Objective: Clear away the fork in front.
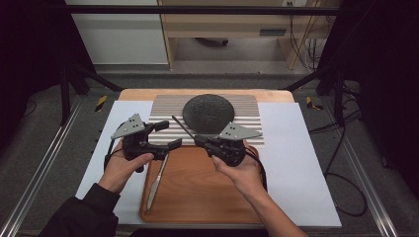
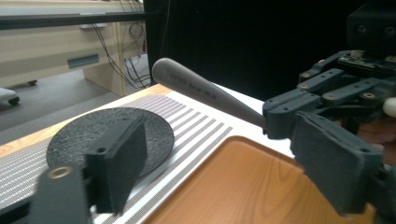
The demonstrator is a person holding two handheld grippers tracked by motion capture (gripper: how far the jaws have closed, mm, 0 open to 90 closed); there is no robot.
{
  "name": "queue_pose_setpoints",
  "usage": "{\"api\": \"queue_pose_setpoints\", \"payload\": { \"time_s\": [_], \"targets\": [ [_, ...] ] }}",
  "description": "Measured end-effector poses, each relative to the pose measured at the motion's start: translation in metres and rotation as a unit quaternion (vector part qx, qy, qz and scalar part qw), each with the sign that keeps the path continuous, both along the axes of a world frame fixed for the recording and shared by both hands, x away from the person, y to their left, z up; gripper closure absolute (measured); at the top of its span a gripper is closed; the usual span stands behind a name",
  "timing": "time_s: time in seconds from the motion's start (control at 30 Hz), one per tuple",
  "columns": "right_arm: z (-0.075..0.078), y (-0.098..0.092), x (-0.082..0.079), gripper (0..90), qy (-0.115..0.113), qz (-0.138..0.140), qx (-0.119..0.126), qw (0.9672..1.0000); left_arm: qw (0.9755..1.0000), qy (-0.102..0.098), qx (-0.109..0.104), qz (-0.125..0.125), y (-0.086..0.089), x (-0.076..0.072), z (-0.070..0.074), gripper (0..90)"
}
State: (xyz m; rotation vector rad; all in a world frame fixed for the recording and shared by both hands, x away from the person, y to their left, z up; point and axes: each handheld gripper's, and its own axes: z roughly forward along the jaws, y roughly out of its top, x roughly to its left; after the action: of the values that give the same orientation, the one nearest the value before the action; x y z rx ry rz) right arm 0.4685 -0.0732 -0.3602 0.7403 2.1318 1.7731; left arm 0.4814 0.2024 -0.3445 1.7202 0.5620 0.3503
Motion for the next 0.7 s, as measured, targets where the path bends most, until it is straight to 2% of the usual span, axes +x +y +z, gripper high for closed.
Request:
{"api": "queue_pose_setpoints", "payload": {
  "time_s": [0.17,0.3,0.7],
  "targets": [
    [-0.0013,0.0044,-0.0017,87.4,-0.001,0.007,0.002,1.0,0.9999,0.007,-0.012,-0.006,-0.0035,0.0023,0.0003,29.0],
    [-0.0025,0.0066,-0.0028,87.4,0.0,0.012,0.003,0.9999,0.9998,0.012,-0.014,-0.007,-0.0064,0.0041,0.0001,32.8],
    [-0.0068,0.0107,-0.0035,87.4,0.003,0.017,-0.001,0.9999,0.9994,0.021,-0.024,0.014,-0.0095,0.0061,0.0008,50.6]
  ]
}}
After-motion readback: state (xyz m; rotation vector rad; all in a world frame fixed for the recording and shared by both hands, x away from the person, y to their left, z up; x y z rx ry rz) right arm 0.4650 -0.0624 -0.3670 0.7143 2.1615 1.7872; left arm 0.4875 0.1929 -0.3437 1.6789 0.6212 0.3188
